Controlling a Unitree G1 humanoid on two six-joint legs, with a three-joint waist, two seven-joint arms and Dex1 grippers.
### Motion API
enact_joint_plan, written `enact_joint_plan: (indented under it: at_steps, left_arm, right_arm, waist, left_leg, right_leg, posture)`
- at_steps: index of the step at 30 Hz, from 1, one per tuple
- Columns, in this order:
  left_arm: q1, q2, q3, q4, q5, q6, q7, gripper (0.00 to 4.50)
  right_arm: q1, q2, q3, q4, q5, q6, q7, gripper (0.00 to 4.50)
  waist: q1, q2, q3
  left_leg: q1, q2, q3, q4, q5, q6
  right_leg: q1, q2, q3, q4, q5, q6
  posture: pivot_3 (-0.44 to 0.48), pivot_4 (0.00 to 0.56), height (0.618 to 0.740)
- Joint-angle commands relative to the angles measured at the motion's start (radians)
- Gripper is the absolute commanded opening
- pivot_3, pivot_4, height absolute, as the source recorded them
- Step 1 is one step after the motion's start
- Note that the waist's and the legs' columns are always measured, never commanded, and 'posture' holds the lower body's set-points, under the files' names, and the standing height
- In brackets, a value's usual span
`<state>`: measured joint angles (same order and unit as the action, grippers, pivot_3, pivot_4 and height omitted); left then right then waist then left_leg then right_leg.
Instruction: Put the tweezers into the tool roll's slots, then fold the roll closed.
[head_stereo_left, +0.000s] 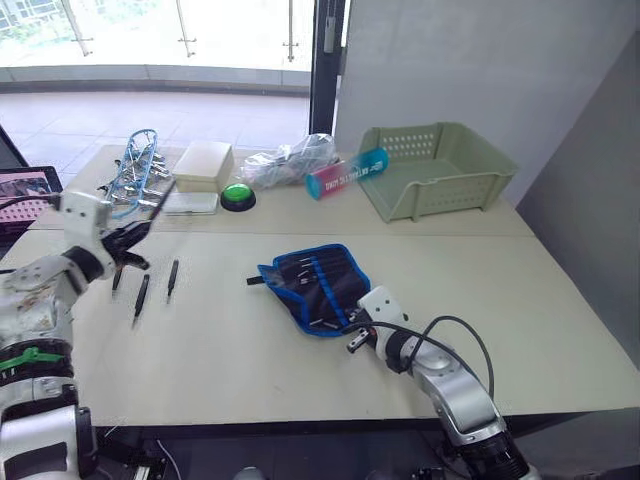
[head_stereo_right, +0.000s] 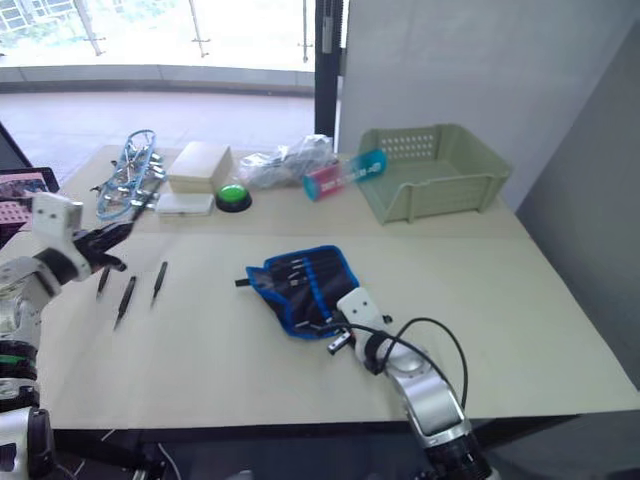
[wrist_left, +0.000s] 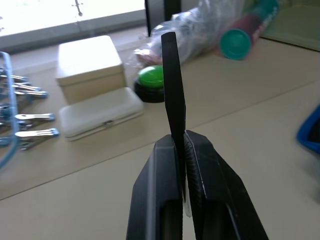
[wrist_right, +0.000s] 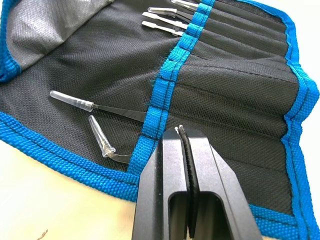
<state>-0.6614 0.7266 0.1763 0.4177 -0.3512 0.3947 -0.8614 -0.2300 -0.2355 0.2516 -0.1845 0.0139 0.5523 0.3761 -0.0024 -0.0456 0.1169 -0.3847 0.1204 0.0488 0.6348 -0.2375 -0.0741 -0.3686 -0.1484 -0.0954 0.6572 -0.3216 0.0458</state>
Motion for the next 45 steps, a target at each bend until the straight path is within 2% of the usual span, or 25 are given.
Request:
enact_joint_plan:
  at_steps: [1, 3, 6, 14, 25, 36, 45]
  left_arm:
    - [-0.078, -0.042, -0.125, -0.124, -0.021, 0.132, -0.09, 0.03]
    - [-0.109, -0.069, -0.166, -0.117, -0.002, 0.146, -0.106, 0.03]
    - [-0.194, -0.138, -0.302, -0.053, 0.048, 0.179, -0.184, 0.03]
    - [-0.219, -0.097, -0.449, -0.02, 0.155, 0.168, -0.321, 0.03]
    - [-0.217, -0.036, -0.472, 0.045, 0.27, 0.098, -0.365, 0.03]
    - [-0.234, -0.069, -0.489, 0.04, 0.3, 0.084, -0.409, 0.03]
    - [-0.286, -0.109, -0.523, 0.118, 0.375, 0.077, -0.395, 0.03]
  right_arm:
    - [0.023, 0.006, 0.008, 0.082, -0.024, 0.056, -0.03, 0.0]
    - [0.018, 0.013, 0.01, 0.086, -0.026, 0.057, -0.036, 0.0]
    - [0.017, 0.02, 0.015, 0.083, -0.028, 0.056, -0.042, 0.0]
    - [0.012, 0.027, 0.014, 0.094, -0.029, 0.043, -0.053, 0.0]
    - [0.005, 0.038, 0.018, 0.105, -0.024, 0.036, -0.069, 0.0]
    - [0.012, 0.038, 0.019, 0.098, -0.025, 0.04, -0.072, 0.0]
    - [0.027, 0.037, 0.018, 0.081, -0.022, 0.053, -0.081, 0.0]
  waist:
    - [-0.004, -0.001, 0.0]
    - [-0.015, -0.002, -0.001]
    - [-0.014, 0.004, 0.003]
    - [-0.019, 0.006, 0.005]
    - [-0.007, 0.007, 0.006]
    - [-0.006, 0.007, 0.006]
    - [0.001, 0.007, 0.006]
  left_leg:
    - [0.0, 0.0, 0.0, 0.001, 0.0, 0.0]
    - [0.0, 0.0, 0.0, 0.001, 0.0, 0.0]
    - [0.0, 0.0, 0.0, 0.002, 0.0, 0.0]
    - [0.0, 0.0, 0.001, 0.003, 0.0, 0.001]
    - [-0.003, 0.0, 0.001, 0.005, -0.001, 0.004]
    - [-0.003, 0.0, 0.001, 0.006, -0.001, 0.004]
    - [-0.004, 0.0, 0.001, 0.007, -0.001, 0.004]
  right_leg:
    - [0.0, 0.0, 0.0, 0.0, 0.0, 0.0]
    - [0.0, 0.0, 0.001, 0.0, 0.0, 0.0]
    - [0.0, 0.0, 0.001, 0.001, 0.0, 0.0]
    - [-0.001, 0.0, 0.003, 0.001, 0.0, 0.0]
    - [-0.002, 0.0, 0.002, 0.001, 0.0, 0.0]
    - [-0.002, 0.0, 0.002, 0.001, 0.0, 0.0]
    - [-0.002, 0.0, 0.002, 0.001, 0.0, 0.0]
  posture:
    - [0.0, 0.15, 0.716]
    - [0.0, 0.15, 0.716]
    - [0.0, 0.15, 0.716]
    - [0.0, 0.15, 0.716]
    - [0.0, 0.15, 0.716]
    - [0.0, 0.15, 0.716]
    - [0.0, 0.15, 0.716]
